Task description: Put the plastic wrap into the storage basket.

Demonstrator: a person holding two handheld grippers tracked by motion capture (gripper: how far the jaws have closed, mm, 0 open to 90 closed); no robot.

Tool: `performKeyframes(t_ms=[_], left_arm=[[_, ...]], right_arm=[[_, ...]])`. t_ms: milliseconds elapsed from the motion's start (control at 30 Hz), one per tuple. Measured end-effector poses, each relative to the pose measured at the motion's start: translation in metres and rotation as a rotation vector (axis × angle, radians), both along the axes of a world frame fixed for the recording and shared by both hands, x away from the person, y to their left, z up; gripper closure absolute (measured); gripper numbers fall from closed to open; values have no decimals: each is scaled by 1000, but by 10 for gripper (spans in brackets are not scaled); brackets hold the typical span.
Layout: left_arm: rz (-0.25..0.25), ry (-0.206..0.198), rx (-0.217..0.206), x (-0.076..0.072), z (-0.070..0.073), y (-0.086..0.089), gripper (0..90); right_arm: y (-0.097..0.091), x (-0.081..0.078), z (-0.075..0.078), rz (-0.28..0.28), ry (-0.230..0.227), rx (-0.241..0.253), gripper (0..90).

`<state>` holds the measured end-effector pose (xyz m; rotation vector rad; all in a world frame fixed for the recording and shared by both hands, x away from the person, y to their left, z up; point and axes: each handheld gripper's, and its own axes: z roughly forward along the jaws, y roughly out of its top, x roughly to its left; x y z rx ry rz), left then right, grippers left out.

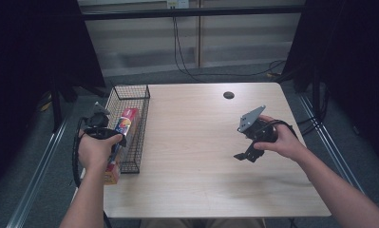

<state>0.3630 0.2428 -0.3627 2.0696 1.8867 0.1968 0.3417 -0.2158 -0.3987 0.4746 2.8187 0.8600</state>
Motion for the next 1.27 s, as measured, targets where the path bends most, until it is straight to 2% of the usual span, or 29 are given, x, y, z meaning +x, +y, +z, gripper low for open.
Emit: performKeyframes(t_ms=[200, 267, 333, 567, 633, 667, 767, 967, 1033, 1267], left_arm=[[-56, -45, 16, -4, 9, -2, 285], [-71, -65, -3, -6, 13, -4, 282], [-104, -91, -2, -7, 18, -6, 259], [-166, -136, -34, -10, 29, -20, 207], [-198, -151, -36, -11, 32, -26, 200], [-199, -167, -45, -12, 33, -29, 196], [-240, -172, -41, -12, 34, -36, 184], [-285, -199, -67, -13, 32, -50, 157], [-304, -208, -58, -14, 31, -55, 147], [-350, -233, -89, -15, 31, -68, 110]], right_arm=[[-2, 0, 1, 1, -2, 5, 1], [-3, 0, 1, -3, 0, 6, 1], [-3, 0, 1, -7, 1, -1, 1], [-2, -2, -3, -3, 10, -3, 1], [-2, -2, -4, -1, 10, -3, 1], [-2, -2, -4, 0, 13, 1, 1], [-3, -2, -3, -5, 12, 5, 1], [-6, -3, -4, -14, 10, 12, 1], [-7, -3, -5, -21, 17, 15, 1], [-10, -4, -7, -35, 11, 29, 1]])
